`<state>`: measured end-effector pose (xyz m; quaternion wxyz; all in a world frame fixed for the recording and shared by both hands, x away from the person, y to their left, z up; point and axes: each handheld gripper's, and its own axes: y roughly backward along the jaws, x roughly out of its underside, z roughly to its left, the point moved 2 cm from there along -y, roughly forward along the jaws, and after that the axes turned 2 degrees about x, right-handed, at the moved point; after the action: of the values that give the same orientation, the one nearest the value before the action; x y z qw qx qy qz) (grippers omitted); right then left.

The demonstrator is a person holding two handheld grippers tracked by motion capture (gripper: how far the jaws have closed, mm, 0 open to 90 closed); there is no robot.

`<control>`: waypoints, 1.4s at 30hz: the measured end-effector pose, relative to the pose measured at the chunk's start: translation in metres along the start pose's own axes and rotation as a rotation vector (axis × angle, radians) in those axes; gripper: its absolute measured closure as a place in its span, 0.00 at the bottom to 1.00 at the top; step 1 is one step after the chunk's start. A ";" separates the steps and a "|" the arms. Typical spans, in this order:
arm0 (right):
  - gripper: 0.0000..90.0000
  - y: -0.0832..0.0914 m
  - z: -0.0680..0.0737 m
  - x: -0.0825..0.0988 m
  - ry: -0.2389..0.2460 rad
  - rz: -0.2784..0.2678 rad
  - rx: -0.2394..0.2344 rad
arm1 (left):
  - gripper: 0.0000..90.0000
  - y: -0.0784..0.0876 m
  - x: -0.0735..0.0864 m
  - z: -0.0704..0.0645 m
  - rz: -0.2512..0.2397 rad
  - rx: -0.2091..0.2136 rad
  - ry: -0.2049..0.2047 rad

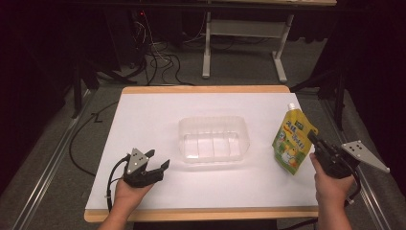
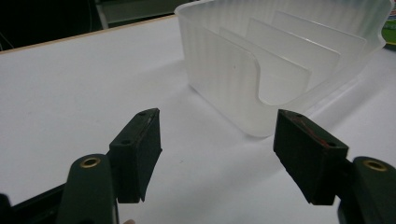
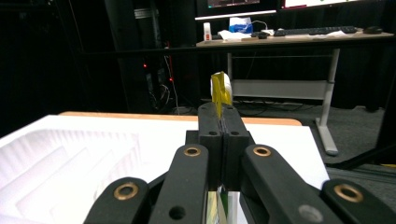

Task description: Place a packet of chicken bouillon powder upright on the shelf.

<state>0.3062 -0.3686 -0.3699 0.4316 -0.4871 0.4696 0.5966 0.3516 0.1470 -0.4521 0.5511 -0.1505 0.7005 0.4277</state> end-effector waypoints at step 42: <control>0.97 -0.006 0.002 0.044 0.004 0.195 0.002 | 0.36 -0.006 -0.007 0.000 -0.016 0.014 -0.006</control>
<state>0.3046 -0.3628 -0.4135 0.3710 -0.4398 0.5164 0.6342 0.3581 0.1418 -0.4483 0.5577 -0.1510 0.7004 0.4190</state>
